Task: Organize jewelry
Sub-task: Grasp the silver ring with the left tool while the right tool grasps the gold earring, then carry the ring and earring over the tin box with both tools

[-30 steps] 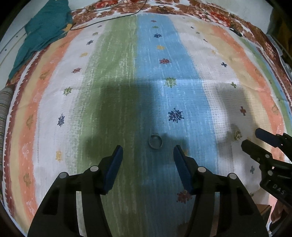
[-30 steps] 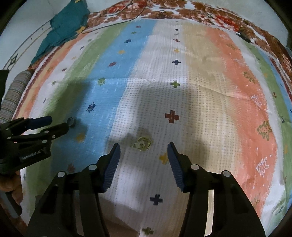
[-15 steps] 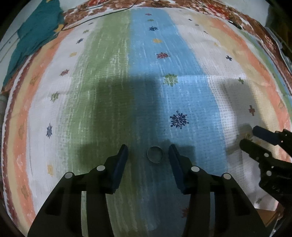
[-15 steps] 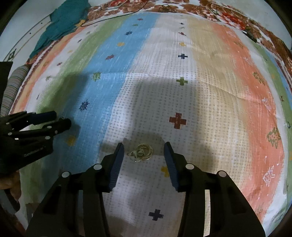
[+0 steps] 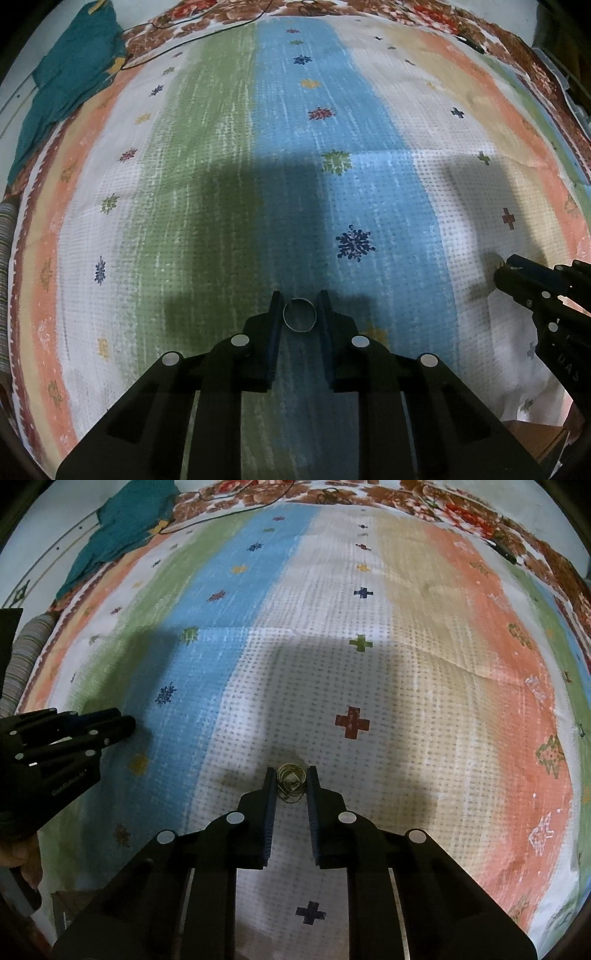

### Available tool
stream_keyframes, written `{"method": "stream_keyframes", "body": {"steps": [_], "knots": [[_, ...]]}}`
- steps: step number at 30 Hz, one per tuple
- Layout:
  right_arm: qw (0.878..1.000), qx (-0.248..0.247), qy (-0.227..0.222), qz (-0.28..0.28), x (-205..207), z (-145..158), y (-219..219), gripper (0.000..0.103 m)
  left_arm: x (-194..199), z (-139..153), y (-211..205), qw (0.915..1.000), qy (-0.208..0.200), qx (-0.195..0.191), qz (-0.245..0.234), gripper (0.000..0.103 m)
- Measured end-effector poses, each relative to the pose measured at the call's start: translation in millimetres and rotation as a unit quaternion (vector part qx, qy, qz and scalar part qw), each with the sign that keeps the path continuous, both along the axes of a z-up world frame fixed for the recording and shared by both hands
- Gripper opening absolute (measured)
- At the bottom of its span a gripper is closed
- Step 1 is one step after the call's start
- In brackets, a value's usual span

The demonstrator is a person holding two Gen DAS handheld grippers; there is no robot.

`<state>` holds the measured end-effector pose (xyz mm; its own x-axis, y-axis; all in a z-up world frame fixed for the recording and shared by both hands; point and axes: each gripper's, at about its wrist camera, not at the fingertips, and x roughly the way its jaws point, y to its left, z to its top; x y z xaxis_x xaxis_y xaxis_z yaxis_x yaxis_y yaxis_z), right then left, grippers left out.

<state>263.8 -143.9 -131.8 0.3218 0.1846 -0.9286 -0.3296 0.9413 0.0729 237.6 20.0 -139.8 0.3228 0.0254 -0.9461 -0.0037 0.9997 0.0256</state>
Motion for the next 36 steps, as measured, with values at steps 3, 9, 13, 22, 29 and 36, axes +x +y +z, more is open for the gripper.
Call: {"method": "stream_keyframes", "body": {"steps": [3,9,13,22,29,36], "knots": [[1.0,-0.001,-0.005,0.001,-2.9,4.2,-1.1,0.016,-0.7,5.1,-0.4,1.0,-0.005,0.0,-0.001,0.018],[1.0,0.005,-0.018,-0.004,-10.6,17.7,-6.0,0.016,-9.3,20.6,-3.8,0.9998,-0.017,-0.003,-0.005,0.018],[1.0,0.005,-0.026,-0.011,-17.6,25.6,-11.2,0.016,-17.0,30.2,-5.9,0.9996,-0.026,-0.003,-0.009,0.018],[0.999,0.007,-0.046,-0.025,-32.9,42.0,-21.1,0.016,-31.9,48.2,-11.6,0.9989,-0.043,-0.012,-0.015,0.018],[0.998,0.007,-0.061,-0.031,-45.0,57.6,-28.6,0.016,-45.0,64.3,-24.8,0.9976,-0.062,-0.02,-0.025,0.018],[0.996,0.019,-0.082,-0.032,-56.8,77.2,-31.2,0.016,-58.0,80.7,-34.8,0.9959,-0.081,-0.024,-0.033,0.018]]}}
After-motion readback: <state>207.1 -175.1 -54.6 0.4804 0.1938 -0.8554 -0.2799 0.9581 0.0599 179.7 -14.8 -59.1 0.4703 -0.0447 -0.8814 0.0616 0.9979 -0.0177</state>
